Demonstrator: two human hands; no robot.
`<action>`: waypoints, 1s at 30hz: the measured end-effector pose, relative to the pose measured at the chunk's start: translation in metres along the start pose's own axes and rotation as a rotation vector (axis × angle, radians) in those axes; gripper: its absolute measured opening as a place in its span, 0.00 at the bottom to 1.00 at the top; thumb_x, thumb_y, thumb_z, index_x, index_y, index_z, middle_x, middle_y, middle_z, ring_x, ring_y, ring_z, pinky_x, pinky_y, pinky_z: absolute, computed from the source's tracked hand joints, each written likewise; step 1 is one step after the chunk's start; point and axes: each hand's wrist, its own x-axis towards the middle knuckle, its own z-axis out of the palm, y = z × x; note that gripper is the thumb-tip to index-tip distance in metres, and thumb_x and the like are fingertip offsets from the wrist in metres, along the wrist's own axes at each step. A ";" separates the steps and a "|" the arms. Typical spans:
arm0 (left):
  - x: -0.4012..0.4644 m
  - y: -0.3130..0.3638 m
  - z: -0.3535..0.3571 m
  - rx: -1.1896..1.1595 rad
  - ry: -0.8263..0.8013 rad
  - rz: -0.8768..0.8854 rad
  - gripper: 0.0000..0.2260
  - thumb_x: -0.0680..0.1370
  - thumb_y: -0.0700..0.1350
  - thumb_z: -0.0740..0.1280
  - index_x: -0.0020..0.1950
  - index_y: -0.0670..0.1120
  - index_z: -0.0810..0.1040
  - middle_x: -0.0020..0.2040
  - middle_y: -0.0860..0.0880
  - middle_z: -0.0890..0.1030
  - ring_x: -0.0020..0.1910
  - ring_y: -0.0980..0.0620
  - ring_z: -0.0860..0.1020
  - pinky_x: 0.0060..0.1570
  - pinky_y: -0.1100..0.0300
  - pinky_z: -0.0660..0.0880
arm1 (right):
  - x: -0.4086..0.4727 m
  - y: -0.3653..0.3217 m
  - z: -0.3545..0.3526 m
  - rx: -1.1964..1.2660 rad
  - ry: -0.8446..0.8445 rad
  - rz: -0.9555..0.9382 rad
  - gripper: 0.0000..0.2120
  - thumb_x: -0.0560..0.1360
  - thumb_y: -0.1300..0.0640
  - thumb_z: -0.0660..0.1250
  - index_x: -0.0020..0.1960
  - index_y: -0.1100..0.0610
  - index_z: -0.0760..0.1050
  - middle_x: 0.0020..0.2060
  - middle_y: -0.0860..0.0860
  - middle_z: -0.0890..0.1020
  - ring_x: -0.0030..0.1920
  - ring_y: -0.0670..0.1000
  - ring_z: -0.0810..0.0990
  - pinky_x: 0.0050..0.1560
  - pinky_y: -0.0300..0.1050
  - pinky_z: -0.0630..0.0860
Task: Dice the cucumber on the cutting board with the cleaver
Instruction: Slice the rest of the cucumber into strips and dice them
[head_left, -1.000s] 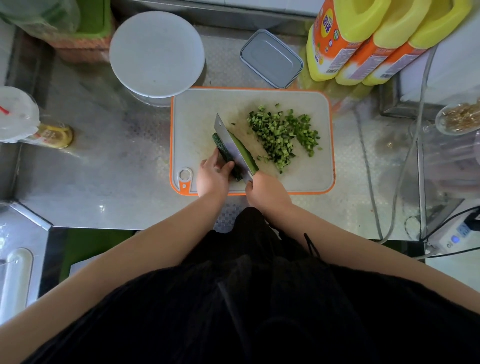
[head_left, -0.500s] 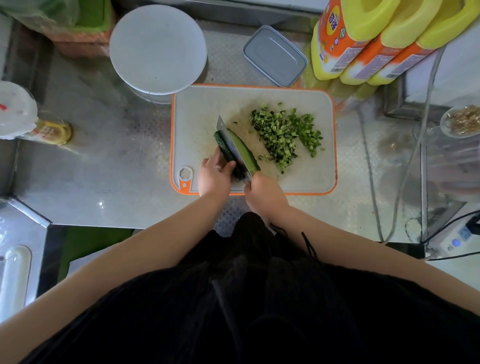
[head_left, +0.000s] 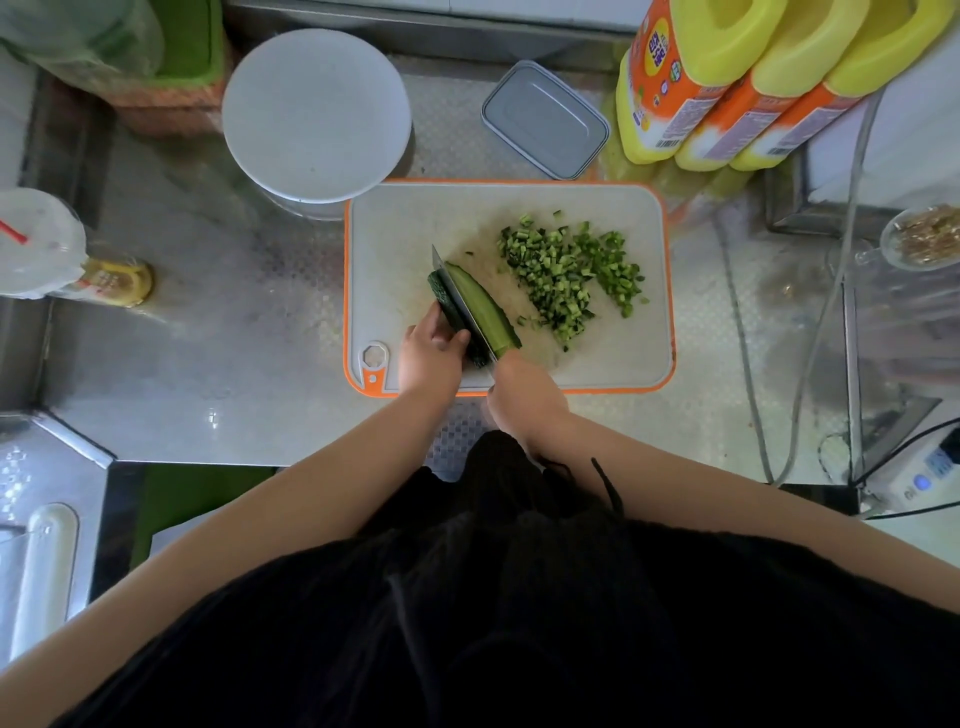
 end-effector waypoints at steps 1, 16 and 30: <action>-0.001 0.001 0.000 -0.009 -0.005 -0.001 0.21 0.79 0.44 0.66 0.71 0.54 0.71 0.60 0.52 0.74 0.53 0.55 0.75 0.53 0.60 0.71 | -0.001 0.000 0.001 0.006 -0.002 0.007 0.06 0.77 0.67 0.58 0.53 0.65 0.69 0.47 0.61 0.80 0.47 0.60 0.80 0.38 0.45 0.67; -0.003 -0.002 -0.006 -0.110 -0.122 -0.034 0.13 0.68 0.51 0.63 0.51 0.62 0.77 0.55 0.49 0.80 0.46 0.47 0.84 0.48 0.47 0.81 | -0.001 0.007 -0.002 0.201 0.025 -0.117 0.17 0.76 0.61 0.57 0.65 0.55 0.62 0.40 0.56 0.78 0.40 0.59 0.77 0.37 0.51 0.71; -0.010 -0.002 -0.004 -0.203 -0.061 -0.041 0.12 0.78 0.39 0.61 0.58 0.50 0.79 0.52 0.49 0.81 0.48 0.46 0.83 0.43 0.57 0.82 | 0.001 -0.004 -0.014 0.041 -0.010 -0.019 0.12 0.79 0.62 0.55 0.60 0.65 0.65 0.45 0.58 0.75 0.49 0.61 0.77 0.43 0.50 0.70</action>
